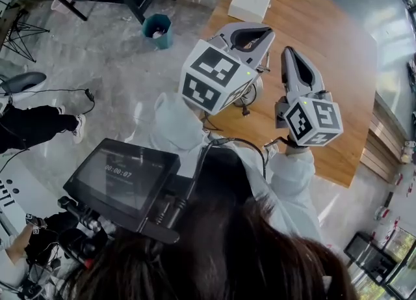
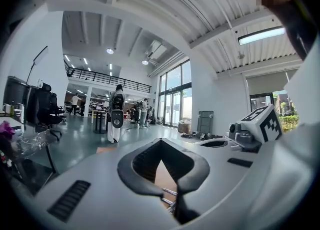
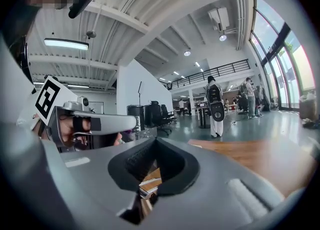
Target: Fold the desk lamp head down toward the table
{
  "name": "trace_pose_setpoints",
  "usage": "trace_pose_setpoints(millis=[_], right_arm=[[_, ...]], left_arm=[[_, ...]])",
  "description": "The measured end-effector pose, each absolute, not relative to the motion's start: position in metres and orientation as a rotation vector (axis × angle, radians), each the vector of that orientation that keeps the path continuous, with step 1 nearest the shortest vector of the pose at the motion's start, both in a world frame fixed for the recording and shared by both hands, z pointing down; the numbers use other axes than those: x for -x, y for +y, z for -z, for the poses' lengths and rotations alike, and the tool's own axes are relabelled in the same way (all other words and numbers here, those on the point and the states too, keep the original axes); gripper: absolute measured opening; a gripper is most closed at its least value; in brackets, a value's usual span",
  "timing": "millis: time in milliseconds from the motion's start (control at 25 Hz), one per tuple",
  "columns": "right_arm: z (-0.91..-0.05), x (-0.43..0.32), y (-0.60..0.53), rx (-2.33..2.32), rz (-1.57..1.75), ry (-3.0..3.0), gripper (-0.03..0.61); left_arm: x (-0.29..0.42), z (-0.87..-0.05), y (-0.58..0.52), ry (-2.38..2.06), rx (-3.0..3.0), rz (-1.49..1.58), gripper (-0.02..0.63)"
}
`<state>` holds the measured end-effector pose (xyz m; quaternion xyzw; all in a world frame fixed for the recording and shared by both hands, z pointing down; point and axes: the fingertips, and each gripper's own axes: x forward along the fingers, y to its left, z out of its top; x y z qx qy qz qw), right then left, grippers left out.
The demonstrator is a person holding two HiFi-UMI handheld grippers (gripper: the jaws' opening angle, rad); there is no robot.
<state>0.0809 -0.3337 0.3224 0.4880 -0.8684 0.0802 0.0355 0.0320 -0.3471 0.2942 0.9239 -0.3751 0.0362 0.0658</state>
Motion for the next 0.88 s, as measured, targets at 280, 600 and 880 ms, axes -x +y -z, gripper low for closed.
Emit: trace_pose_setpoints(millis=[280, 600, 880], right_arm=[[-0.315, -0.078, -0.334, -1.502, -0.220, -2.668, 0.000], [-0.315, -0.076, -0.331, -1.509, -0.223, -2.682, 0.000], [-0.312, -0.079, -0.328, -1.521, -0.221, -2.668, 0.000]], left_arm=[[-0.032, -0.293, -0.348, -1.136, -2.787, -0.131, 0.003], [-0.038, -0.291, -0.348, -1.121, -2.823, -0.160, 0.003], [-0.045, -0.289, -0.345, -1.086, -2.829, -0.155, 0.003]])
